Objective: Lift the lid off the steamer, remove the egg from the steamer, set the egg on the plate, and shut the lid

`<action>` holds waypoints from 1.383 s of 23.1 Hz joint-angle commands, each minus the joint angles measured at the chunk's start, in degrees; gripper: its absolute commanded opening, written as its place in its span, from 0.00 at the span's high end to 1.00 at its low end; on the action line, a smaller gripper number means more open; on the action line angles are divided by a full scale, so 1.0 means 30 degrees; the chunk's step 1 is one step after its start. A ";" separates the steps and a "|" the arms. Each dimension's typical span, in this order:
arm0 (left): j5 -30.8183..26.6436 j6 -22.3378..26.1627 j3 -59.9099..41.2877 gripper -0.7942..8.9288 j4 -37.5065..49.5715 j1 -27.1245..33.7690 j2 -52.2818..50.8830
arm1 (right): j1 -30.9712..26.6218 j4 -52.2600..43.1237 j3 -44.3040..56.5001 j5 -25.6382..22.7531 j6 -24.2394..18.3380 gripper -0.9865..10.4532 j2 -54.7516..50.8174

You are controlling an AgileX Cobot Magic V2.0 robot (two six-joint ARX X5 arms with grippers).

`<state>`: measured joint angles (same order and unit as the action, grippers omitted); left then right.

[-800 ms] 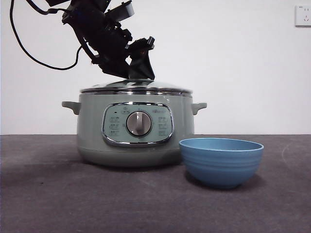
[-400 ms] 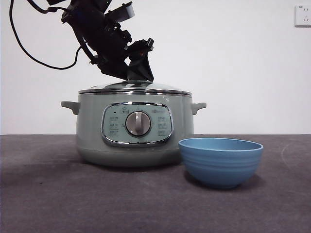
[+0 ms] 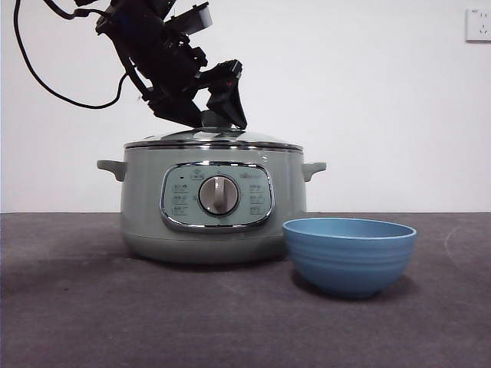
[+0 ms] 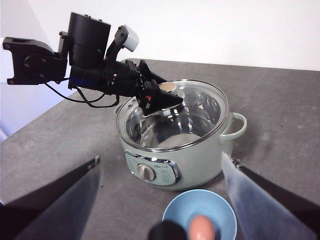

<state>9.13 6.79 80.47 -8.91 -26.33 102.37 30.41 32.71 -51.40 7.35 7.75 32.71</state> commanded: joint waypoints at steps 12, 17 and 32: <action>0.0007 -0.0401 -0.0160 0.34 -0.0976 0.0328 -0.2856 | 0.0029 0.1151 0.0182 0.0015 0.0109 0.56 -0.0029; 0.0066 -0.0415 -0.0168 0.34 -0.3570 0.0306 -0.5202 | 0.0029 0.2098 0.0182 0.0073 0.0109 0.56 -0.0029; 0.4583 -0.1443 -0.0168 0.44 -1.3311 0.0306 -1.3143 | 0.0044 0.5268 0.0182 0.3606 0.0117 0.56 -0.0029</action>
<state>21.89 2.96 80.47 -48.03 -25.45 63.57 30.41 48.53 -51.40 18.02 7.75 32.71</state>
